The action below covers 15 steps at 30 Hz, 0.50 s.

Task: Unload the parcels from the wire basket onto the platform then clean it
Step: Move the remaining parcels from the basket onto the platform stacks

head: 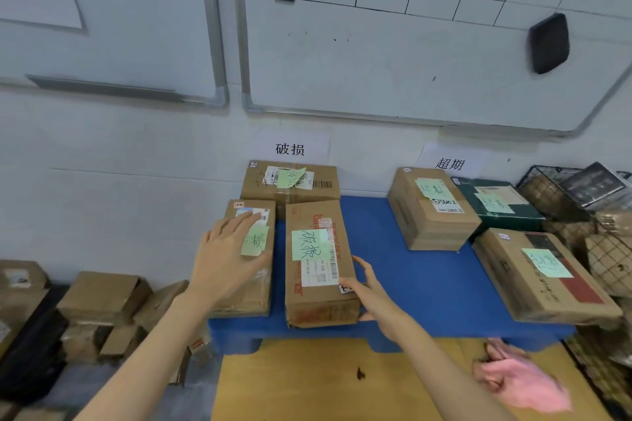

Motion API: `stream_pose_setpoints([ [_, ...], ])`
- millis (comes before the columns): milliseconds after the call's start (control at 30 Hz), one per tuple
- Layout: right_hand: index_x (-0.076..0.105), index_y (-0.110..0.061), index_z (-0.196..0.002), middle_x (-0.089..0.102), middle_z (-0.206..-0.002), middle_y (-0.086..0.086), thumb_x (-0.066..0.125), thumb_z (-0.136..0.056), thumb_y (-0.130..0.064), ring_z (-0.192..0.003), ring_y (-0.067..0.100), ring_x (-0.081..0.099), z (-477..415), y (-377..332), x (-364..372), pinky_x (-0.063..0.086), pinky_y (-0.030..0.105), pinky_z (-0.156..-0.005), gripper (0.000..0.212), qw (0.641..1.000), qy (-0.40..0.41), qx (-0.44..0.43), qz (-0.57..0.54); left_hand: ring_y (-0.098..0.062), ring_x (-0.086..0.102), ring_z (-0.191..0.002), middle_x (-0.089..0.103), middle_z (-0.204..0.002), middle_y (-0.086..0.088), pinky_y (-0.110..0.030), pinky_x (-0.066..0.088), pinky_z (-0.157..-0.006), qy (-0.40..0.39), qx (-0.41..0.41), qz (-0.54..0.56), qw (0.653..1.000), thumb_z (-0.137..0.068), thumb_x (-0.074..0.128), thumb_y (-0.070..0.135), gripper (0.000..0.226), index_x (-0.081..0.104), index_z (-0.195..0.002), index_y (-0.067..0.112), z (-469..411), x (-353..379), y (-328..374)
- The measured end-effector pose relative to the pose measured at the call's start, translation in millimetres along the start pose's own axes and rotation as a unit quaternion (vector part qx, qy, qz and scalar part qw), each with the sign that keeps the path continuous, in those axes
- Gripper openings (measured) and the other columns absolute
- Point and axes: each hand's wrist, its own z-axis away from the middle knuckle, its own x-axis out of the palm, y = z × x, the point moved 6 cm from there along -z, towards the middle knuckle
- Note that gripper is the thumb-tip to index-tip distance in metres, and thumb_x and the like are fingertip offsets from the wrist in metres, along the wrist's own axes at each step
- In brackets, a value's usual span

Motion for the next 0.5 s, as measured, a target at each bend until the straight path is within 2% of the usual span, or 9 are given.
stream_pose_setpoints([
  [100,0.021,-0.049,-0.145,0.061,-0.115,-0.007,0.059,-0.097,-0.043,-0.099,0.008,0.060,-10,-2,9,0.051,0.025,-0.064,0.062,1.000,-0.015,-0.002,-0.006,-0.020,0.038,-0.134,0.046,-0.149,0.008,-0.039,0.032,-0.105,-0.002,-0.008,0.000,1.000,-0.074,0.034,0.069,0.080,0.045,-0.143,0.030,3,-2,-5],
  [233,0.016,-0.051,-0.149,0.062,-0.121,-0.011,0.060,-0.096,-0.042,-0.108,0.008,0.059,-23,-2,20,0.052,0.033,-0.078,0.070,0.999,-0.041,0.007,-0.011,-0.021,0.039,-0.134,0.047,-0.148,0.009,-0.040,0.032,-0.104,0.000,-0.011,0.005,1.000,-0.074,0.035,0.072,0.082,0.047,-0.143,0.030,4,-2,-10],
  [400,0.011,-0.051,-0.151,0.059,-0.124,-0.008,0.060,-0.097,-0.041,-0.103,0.004,0.055,-30,-5,24,0.047,0.029,-0.065,0.073,0.999,-0.053,0.007,-0.011,-0.020,0.038,-0.135,0.046,-0.149,0.010,-0.040,0.032,-0.105,-0.006,-0.014,-0.004,1.000,-0.072,0.034,0.073,0.084,0.046,-0.143,0.030,0,0,-15],
  [500,0.012,-0.048,-0.152,0.057,-0.126,-0.005,0.062,-0.095,-0.040,-0.106,0.008,0.056,-32,-4,23,0.048,0.030,-0.069,0.076,0.999,-0.051,0.008,-0.010,-0.021,0.038,-0.134,0.047,-0.148,0.009,-0.041,0.032,-0.105,-0.009,-0.012,-0.005,1.000,-0.072,0.034,0.072,0.083,0.046,-0.143,0.030,-4,2,-12],
])
